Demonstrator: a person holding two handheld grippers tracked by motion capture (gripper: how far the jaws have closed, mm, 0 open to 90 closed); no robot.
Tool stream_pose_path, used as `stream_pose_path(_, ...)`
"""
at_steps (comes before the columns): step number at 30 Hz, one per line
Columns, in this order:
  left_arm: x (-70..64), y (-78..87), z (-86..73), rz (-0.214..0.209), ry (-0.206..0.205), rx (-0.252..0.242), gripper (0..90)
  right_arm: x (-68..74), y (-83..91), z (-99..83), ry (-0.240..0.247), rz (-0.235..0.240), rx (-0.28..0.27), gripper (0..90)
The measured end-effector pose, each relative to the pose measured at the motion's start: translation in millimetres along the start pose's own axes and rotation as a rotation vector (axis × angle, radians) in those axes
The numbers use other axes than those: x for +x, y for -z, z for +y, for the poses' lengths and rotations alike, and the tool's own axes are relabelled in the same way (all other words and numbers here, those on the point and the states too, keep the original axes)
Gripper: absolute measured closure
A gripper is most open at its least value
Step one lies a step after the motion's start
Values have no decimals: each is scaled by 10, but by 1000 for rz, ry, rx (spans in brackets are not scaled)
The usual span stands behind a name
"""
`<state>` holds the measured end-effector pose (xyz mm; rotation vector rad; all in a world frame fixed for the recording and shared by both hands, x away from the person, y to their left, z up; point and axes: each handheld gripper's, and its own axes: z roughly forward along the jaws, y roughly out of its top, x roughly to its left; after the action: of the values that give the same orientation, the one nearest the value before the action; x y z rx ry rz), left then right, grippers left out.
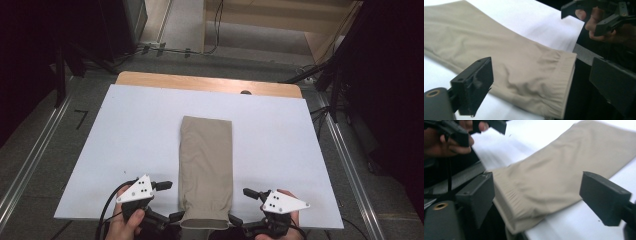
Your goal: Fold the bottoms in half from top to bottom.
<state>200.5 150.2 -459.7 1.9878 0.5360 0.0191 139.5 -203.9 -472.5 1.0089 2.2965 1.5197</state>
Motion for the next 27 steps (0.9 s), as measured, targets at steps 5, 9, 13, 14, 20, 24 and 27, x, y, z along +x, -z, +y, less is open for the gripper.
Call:
stream_pose_path(5, 191, -93, 139, 1, -26, 9, 0, -202, -71, 169, 0, -11, -9, 0)
stream_pose_path(9, 438, -222, 235, 9, -16, 2, 0, -400, -197, 305, -11, -32, -2, 0)
stream_pose_path(13, 698, -343, 321, 8, 16, -11, 0, -612, -348, 404, -10, -46, 0, 0)
stream_pose_path(14, 795, -377, 355, -8, 36, -25, 0, -668, -389, 432, -11, -48, 0, 0)
stream_pose_path(20, 1189, -552, 507, 32, 46, -20, 0, -1009, -620, 609, -22, -62, 17, 0)
stream_pose_path(24, 1388, -647, 598, 48, 44, -10, 0, -1258, -766, 709, -40, -68, 27, 0)
stream_pose_path(27, 1517, -705, 656, 61, 49, -1, 0, -1415, -875, 768, -50, -70, 46, 0)
